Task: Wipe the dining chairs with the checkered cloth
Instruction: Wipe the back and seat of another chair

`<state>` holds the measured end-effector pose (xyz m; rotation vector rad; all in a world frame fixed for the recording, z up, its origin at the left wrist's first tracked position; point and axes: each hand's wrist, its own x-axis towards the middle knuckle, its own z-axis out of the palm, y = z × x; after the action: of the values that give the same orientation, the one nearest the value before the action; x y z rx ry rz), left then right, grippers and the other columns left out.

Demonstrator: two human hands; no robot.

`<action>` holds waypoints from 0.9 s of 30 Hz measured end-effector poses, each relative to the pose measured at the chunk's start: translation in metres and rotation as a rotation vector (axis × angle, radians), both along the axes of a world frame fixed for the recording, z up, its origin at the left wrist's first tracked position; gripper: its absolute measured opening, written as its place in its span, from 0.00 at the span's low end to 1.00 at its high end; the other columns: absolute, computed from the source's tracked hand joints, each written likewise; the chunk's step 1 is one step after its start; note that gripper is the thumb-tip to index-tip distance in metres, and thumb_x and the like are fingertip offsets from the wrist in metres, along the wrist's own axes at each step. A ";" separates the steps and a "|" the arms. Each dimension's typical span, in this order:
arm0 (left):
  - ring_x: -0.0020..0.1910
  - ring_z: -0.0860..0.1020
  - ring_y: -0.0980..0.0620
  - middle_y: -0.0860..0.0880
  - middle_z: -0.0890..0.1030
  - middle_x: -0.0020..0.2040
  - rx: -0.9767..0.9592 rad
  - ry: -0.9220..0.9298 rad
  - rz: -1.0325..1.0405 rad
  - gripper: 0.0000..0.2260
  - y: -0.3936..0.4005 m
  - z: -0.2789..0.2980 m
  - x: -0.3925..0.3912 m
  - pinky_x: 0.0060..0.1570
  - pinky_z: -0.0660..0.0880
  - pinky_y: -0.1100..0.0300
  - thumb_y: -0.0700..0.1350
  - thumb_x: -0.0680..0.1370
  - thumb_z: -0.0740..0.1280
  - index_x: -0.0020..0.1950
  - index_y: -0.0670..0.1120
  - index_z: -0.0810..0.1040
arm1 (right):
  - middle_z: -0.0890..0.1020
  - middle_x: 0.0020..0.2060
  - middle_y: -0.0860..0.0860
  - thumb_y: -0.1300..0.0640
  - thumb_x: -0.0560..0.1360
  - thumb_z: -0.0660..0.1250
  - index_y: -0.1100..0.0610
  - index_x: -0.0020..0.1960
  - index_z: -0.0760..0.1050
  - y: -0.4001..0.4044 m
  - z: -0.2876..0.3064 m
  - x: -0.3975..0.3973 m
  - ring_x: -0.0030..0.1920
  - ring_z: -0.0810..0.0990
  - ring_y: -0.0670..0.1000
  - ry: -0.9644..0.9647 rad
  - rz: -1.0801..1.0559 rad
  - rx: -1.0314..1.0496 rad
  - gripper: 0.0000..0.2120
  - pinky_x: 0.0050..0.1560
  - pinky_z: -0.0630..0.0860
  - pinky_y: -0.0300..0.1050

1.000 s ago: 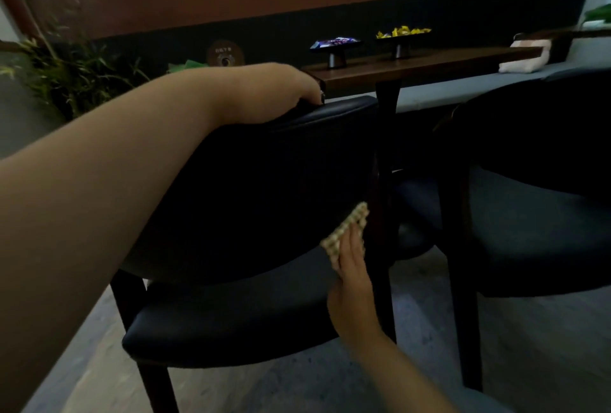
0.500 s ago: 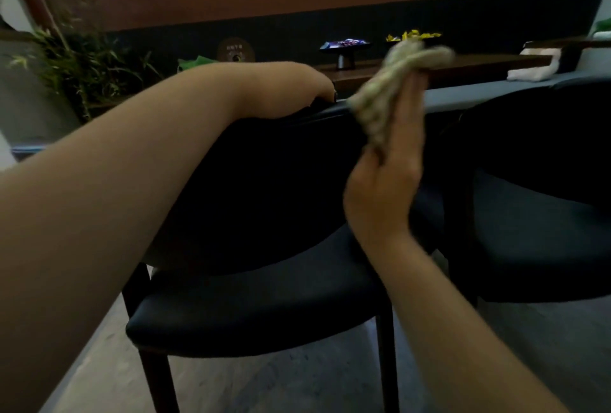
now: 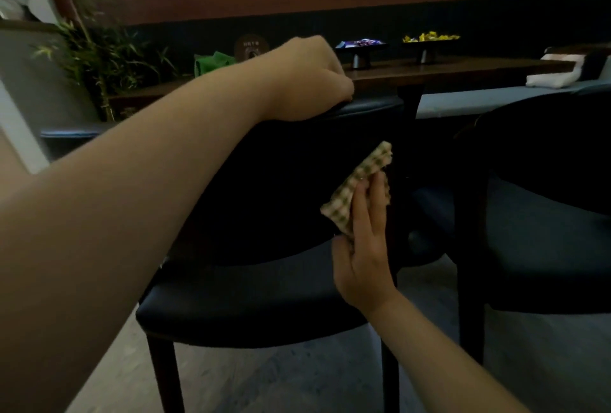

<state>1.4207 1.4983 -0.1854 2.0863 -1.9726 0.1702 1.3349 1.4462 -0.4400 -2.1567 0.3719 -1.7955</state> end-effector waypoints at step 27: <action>0.27 0.73 0.46 0.47 0.77 0.31 -0.735 -0.629 0.139 0.21 0.077 -0.077 0.022 0.27 0.62 0.59 0.56 0.81 0.55 0.40 0.44 0.78 | 0.69 0.49 0.54 0.57 0.80 0.57 0.67 0.53 0.69 0.017 0.042 0.034 0.44 0.71 0.35 -0.492 -0.259 0.372 0.12 0.42 0.66 0.22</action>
<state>1.4427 1.5752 -0.2623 1.7582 -1.6319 1.4786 1.3687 1.4636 -0.3977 -1.4133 0.8095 -2.1114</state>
